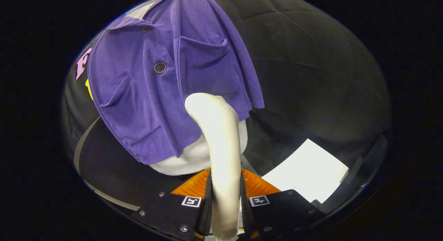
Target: Iron the clothes twice with a garment steamer, once on the left side and once on the right side.
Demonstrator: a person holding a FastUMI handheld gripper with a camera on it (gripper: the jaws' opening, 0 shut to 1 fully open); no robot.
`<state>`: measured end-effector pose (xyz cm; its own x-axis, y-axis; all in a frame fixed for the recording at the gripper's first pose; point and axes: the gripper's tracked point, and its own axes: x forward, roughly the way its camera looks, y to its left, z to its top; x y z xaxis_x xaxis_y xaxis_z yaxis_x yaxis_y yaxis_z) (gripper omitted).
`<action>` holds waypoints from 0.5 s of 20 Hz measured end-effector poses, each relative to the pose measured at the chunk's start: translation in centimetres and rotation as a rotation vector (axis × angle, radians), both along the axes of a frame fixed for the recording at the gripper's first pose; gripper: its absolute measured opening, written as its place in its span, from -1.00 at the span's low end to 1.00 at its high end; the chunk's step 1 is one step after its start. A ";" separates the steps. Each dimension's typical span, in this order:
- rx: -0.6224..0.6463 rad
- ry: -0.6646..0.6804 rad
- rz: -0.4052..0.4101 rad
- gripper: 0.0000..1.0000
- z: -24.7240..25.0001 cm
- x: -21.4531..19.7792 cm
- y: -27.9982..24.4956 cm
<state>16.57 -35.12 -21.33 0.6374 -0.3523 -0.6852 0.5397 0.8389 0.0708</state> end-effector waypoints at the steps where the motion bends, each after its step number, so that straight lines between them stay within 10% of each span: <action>1: 0.005 0.010 0.004 -0.28 -0.7 -0.3 0.3; 10: 0.066 0.000 0.106 -0.28 -1.1 -4.6 6.3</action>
<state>12.01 -28.78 -22.38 0.6689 -0.2370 -0.7046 0.4478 0.8850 0.1274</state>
